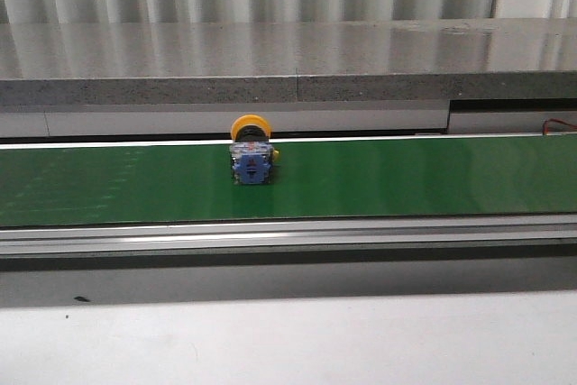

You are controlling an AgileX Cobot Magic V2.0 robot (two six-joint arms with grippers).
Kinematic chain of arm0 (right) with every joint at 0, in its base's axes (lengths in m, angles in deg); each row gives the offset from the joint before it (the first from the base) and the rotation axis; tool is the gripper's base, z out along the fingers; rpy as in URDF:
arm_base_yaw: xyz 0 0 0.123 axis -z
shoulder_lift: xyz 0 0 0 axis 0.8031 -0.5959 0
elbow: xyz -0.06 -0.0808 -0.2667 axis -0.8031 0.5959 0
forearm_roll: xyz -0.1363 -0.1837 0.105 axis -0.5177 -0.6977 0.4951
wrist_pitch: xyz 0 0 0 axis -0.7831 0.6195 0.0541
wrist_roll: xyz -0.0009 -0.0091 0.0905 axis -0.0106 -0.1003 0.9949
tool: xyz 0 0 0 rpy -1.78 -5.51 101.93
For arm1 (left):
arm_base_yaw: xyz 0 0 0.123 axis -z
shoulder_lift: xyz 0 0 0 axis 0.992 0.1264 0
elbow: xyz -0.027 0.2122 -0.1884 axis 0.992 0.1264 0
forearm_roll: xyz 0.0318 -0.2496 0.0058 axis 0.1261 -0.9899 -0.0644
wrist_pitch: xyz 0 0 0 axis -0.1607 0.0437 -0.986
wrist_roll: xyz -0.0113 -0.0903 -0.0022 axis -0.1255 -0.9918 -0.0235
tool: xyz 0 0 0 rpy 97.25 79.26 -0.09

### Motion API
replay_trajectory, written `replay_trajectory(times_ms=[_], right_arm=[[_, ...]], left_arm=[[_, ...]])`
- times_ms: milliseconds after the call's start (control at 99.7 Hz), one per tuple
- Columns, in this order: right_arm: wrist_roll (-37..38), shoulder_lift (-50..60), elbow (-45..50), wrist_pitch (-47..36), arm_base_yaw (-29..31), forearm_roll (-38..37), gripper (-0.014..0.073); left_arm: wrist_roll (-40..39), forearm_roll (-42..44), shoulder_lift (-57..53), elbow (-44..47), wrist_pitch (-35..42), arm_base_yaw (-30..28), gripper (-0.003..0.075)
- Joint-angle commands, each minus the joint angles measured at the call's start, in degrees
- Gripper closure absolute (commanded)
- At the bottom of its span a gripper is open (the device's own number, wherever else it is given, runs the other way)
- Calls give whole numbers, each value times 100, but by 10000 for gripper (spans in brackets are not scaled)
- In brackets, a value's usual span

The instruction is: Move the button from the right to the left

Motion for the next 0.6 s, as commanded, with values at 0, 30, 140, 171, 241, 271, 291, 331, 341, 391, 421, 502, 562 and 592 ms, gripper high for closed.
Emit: replay_trajectory(times_ms=[0, 30, 140, 171, 241, 271, 291, 331, 341, 391, 421, 502, 562, 592], right_arm=[[-61, -32, -143, -469, 3, -40, 661], [-61, -32, -143, -469, 3, -40, 661], [-61, -32, -143, -463, 3, -40, 661], [-61, -32, -143, -463, 3, -40, 661], [-61, -32, -143, -463, 3, -40, 661], [-61, -32, -143, -463, 3, -40, 661], [-61, -32, -143, -463, 3, -40, 661], [-61, -32, -143, -463, 3, -40, 661], [-61, -32, -143, -463, 3, -40, 661], [-61, -32, -143, -463, 3, -40, 661], [-61, -32, -143, -463, 3, -40, 661], [-61, -32, -143, -463, 3, -40, 661], [-61, -32, -143, -463, 3, -40, 661], [-61, -32, -143, -463, 3, -40, 661]], left_arm=[[6, -423, 331, -564, -130, 31, 132], [6, -526, 463, -690, -261, 31, 132], [6, -1011, 961, -1165, -546, 45, 132], [6, -1113, 1066, -1269, -555, 75, 132], [6, -1215, 1333, -1532, -568, 216, 132], [6, -1220, 1474, -1639, -583, 318, 132], [6, -1220, 1533, -1721, -610, 362, 132], [6, -1229, 1717, -1884, -682, 503, 132], [6, -1229, 1780, -1912, -699, 551, 132], [6, -1229, 2006, -2110, -830, 723, 132], [6, -1229, 2133, -2241, -860, 824, 132], [6, -1229, 2466, -2508, -859, 1089, 132], [-11, -1229, 2730, -2730, -886, 1285, 132], [-71, -1229, 2845, -2822, -903, 1363, 132]])
